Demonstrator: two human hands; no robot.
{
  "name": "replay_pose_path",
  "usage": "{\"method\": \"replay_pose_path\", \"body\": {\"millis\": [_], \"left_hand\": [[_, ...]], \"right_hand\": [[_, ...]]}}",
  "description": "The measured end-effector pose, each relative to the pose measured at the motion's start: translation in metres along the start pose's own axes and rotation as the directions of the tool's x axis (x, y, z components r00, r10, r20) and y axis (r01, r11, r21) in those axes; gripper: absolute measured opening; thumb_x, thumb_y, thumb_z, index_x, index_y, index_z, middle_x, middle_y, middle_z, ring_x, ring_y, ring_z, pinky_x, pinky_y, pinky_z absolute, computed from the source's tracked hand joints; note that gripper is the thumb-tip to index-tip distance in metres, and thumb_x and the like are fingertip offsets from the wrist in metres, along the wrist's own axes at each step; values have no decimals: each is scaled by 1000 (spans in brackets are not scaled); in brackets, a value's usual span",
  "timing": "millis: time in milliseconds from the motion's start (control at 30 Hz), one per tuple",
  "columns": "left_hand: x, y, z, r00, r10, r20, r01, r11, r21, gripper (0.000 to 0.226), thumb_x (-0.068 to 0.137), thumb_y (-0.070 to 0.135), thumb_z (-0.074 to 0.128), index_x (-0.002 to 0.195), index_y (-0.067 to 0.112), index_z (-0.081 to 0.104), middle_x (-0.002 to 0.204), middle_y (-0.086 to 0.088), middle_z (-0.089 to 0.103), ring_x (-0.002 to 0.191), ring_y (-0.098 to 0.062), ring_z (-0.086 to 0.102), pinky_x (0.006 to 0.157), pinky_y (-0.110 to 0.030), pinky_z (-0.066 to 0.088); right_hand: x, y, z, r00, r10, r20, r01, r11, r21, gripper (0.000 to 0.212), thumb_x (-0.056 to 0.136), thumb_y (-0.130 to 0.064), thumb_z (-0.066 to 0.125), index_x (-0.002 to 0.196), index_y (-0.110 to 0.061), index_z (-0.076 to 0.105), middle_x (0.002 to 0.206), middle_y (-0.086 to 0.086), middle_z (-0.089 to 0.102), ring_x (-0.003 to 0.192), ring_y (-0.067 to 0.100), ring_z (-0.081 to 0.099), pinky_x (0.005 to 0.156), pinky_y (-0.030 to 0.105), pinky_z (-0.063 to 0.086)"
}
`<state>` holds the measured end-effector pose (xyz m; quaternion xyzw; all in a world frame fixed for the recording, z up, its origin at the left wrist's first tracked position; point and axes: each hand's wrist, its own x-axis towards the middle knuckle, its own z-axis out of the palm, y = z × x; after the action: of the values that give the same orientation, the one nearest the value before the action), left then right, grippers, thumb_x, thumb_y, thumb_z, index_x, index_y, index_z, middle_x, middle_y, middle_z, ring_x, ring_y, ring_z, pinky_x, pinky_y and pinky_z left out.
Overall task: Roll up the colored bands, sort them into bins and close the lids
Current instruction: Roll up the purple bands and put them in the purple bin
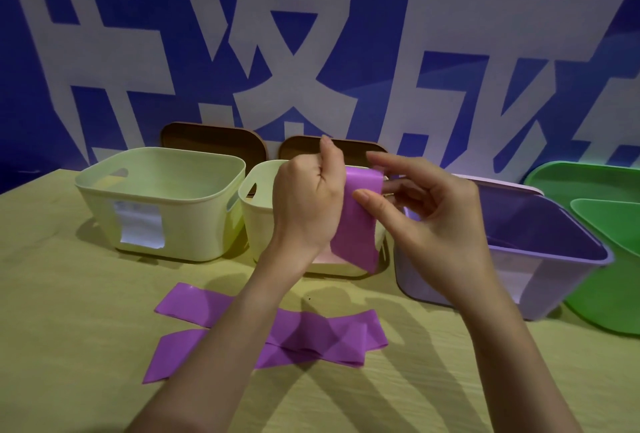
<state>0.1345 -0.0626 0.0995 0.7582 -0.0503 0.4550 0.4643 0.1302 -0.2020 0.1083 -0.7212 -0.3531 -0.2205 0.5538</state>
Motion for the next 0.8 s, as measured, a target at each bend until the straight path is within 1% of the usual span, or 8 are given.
{"method": "replay_pose_path", "body": {"millis": [100, 200, 333, 400, 533, 600, 700, 800], "left_hand": [[1, -1, 0, 993, -112, 32, 114, 992, -60, 55, 102, 31, 34, 49, 22, 45, 41, 10, 48, 42, -5, 49, 42, -12, 31], [1, 0, 0, 986, -155, 61, 159, 985, -66, 58, 103, 29, 36, 46, 20, 43, 37, 8, 43, 39, -8, 43, 43, -19, 30], [-2, 1, 1, 999, 33, 25, -34, 999, 38, 49, 100, 38, 31, 54, 26, 44, 41, 11, 42, 45, -5, 50, 43, -12, 31], [-3, 1, 0, 991, 136, 8, -136, 985, 107, 43, 100, 38, 30, 60, 29, 43, 47, 14, 41, 48, -6, 51, 44, -12, 33], [-2, -3, 0, 977, 210, -24, -200, 957, 209, 43, 98, 41, 28, 65, 24, 48, 49, 18, 40, 44, -3, 48, 43, -13, 36], [-2, -3, 0, 984, 168, -53, -157, 972, 173, 45, 98, 42, 29, 61, 24, 48, 48, 18, 41, 45, -5, 51, 43, -11, 36], [-3, 0, 0, 998, 33, -49, -30, 998, 62, 47, 96, 38, 31, 54, 25, 47, 48, 9, 48, 58, -10, 58, 43, -17, 38], [-2, 2, 0, 997, -76, -12, 76, 997, -12, 52, 99, 34, 34, 52, 21, 50, 44, 6, 48, 51, -8, 55, 42, -14, 35]], "right_hand": [[0, 1, 0, 999, -48, 10, 48, 999, 7, 32, 79, -10, 77, 109, -15, 68, 101, -1, 69, 83, 14, 68, 74, 19, 53], [0, 2, -1, 998, -70, -1, 70, 997, -14, 28, 80, -9, 77, 106, -16, 70, 96, -3, 69, 81, 13, 66, 74, 18, 53], [1, 4, -2, 999, 12, -44, -12, 1000, 12, 26, 80, -9, 76, 105, -15, 72, 89, -3, 70, 76, 11, 67, 73, 16, 53], [1, 4, -3, 997, 57, -61, -54, 997, 46, 25, 81, -9, 75, 105, -15, 72, 83, -3, 71, 73, 13, 67, 72, 17, 54], [1, 2, -3, 996, 81, -37, -79, 995, 62, 25, 82, -13, 73, 106, -17, 72, 78, 0, 71, 72, 16, 68, 73, 23, 57], [0, 2, -2, 997, 79, -13, -78, 995, 55, 26, 82, -16, 73, 108, -17, 71, 79, 0, 71, 75, 16, 68, 74, 26, 58], [0, 1, -1, 999, 47, -2, -46, 997, 59, 31, 80, -15, 76, 111, -17, 69, 88, -1, 72, 80, 15, 69, 76, 24, 57], [0, 2, 0, 1000, -22, 5, 22, 999, 30, 34, 78, -12, 78, 110, -16, 67, 99, 2, 70, 84, 13, 69, 75, 19, 54]]}}
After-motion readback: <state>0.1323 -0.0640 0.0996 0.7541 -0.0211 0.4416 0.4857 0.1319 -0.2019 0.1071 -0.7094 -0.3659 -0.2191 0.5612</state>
